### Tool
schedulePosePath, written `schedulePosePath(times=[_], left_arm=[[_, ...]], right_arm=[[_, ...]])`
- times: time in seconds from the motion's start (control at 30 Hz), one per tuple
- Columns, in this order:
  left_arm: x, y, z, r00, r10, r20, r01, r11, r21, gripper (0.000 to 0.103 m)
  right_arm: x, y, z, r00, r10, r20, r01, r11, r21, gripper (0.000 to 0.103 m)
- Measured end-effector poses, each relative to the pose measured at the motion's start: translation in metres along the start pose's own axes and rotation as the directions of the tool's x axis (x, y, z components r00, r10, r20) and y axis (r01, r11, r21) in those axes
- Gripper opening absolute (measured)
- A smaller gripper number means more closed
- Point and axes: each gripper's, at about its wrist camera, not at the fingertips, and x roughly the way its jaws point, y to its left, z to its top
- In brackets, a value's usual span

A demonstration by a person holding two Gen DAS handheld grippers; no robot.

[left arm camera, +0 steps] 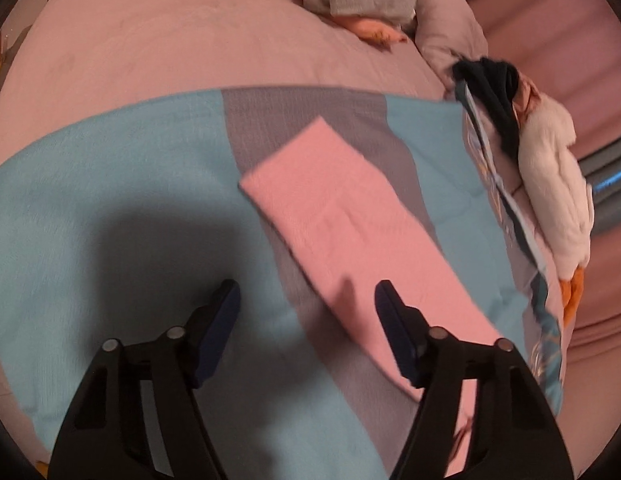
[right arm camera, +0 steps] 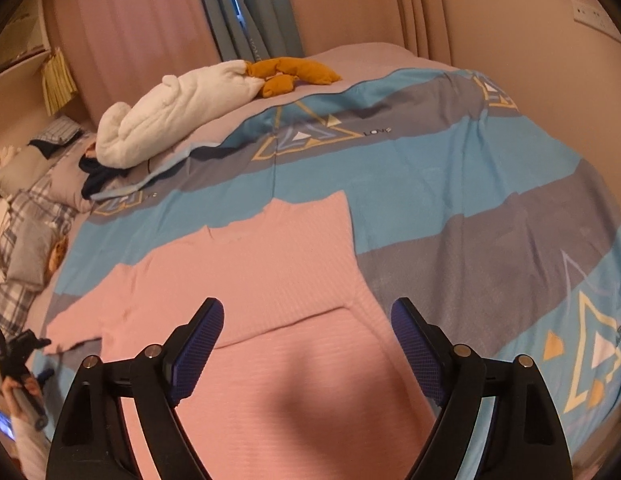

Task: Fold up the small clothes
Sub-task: 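Release the cuff and grasp the other sleeve's cuff with the left tool, then lift the second sleeve with the left tool and fold it across the body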

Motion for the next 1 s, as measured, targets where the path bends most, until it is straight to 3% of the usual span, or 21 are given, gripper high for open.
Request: schedulePosePath(times=[0.1,0.37,0.6,0.8,1.0], left_arm=[[0.005,0.004,0.011,1.0,-0.027,0.006,0.027,0.999,-0.045,0.056],[0.025,0.014,0.021,0.989,-0.148,0.004,0.147,0.98,-0.136,0.011],[0.0,-0.012,0.016,0.986,-0.143,0.089,0.149,0.986,-0.07,0.008],[-0.039,-0.055,0.01,0.96,-0.221,0.173,0.212,0.975,0.065,0.008],[-0.069,-0.099,-0.009,0.934,-0.306,0.182,0.269,0.942,0.2,0.008]], right_arm=[[0.001,0.003,-0.002,1.0,0.003,-0.01,-0.003,1.0,-0.001,0.085],[0.001,0.009,-0.005,0.999,-0.01,-0.031,0.01,1.0,-0.009,0.085],[-0.005,0.012,-0.005,1.0,-0.022,-0.012,0.021,1.0,-0.02,0.085],[-0.01,0.013,-0.005,1.0,-0.02,-0.001,0.02,1.0,-0.019,0.085],[-0.012,0.013,-0.005,1.0,-0.02,0.004,0.02,1.0,-0.011,0.085]])
